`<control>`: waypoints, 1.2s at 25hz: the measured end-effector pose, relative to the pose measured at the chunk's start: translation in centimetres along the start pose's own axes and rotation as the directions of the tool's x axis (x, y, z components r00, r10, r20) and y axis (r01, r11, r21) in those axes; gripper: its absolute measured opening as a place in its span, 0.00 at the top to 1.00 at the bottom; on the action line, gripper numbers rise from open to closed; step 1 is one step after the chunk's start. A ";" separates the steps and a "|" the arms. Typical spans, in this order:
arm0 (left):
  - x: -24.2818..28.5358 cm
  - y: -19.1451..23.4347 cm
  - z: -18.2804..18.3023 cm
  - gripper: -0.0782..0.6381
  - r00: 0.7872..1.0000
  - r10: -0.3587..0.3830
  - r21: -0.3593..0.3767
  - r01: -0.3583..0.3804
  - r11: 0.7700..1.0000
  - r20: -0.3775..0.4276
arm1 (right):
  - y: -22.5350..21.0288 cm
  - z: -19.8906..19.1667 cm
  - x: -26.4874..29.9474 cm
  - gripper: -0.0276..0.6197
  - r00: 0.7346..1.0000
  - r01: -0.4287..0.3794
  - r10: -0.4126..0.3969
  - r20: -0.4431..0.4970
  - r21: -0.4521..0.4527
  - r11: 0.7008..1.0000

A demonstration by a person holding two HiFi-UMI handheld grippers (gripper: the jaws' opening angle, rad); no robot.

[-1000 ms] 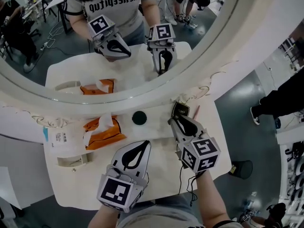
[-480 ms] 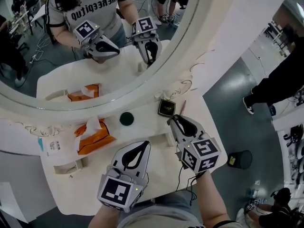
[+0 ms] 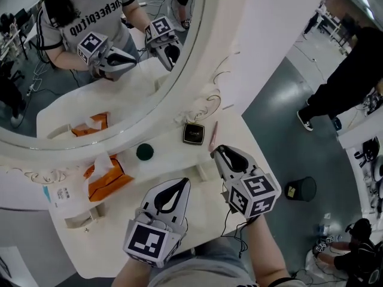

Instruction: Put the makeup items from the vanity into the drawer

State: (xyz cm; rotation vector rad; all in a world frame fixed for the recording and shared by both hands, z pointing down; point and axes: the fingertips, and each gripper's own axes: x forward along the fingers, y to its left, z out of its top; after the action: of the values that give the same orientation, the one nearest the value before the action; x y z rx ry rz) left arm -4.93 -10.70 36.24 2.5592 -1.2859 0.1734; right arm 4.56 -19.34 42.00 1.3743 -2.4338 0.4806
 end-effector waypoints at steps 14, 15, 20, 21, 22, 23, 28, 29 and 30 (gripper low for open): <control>1.3 -1.9 -0.6 0.84 0.999 -0.043 0.015 0.044 0.999 -0.023 | -2.0 -2.6 -1.6 0.79 0.999 0.039 -0.038 -0.028 0.042 0.998; 1.3 -2.0 -0.6 0.84 0.999 -0.044 0.015 0.045 0.999 -0.025 | -2.1 -3.0 -1.7 0.79 0.999 0.040 -0.038 -0.033 0.045 0.998; 1.6 -2.4 -0.9 0.84 0.998 -0.048 0.013 0.048 0.999 -0.033 | -2.5 -4.9 -1.8 0.79 0.997 0.045 -0.041 -0.065 0.061 0.997; 1.7 -2.4 -1.0 0.84 0.998 -0.047 0.008 0.047 0.999 -0.039 | -2.5 -5.2 -1.8 0.79 0.997 0.045 -0.040 -0.071 0.064 0.997; 1.7 -2.5 -1.2 0.84 0.998 -0.047 0.001 0.047 0.999 -0.048 | -2.6 -5.6 -1.8 0.79 0.996 0.044 -0.039 -0.077 0.067 0.997; 1.7 -2.6 -1.3 0.84 0.997 -0.047 -0.004 0.047 0.999 -0.055 | -2.6 -5.9 -1.8 0.79 0.996 0.044 -0.038 -0.082 0.070 0.997; 2.0 -2.9 -1.6 0.84 0.998 -0.048 0.009 0.048 0.999 -0.043 | -2.9 -7.0 -1.8 0.79 0.994 0.044 -0.036 -0.099 0.080 0.996; 2.1 -3.0 -1.7 0.84 0.998 -0.049 0.004 0.049 0.999 -0.051 | -2.9 -7.2 -1.8 0.79 0.994 0.043 -0.035 -0.102 0.081 0.996; 2.1 -3.1 -1.8 0.84 0.997 -0.049 -0.003 0.049 0.999 -0.061 | -2.9 -7.3 -1.8 0.79 0.994 0.043 -0.034 -0.104 0.083 0.996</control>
State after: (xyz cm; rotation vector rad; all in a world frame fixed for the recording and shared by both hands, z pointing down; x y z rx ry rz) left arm -1.19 -10.00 37.89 2.5606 -1.1992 0.2391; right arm 8.67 -16.28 48.24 1.3914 -2.3245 0.6358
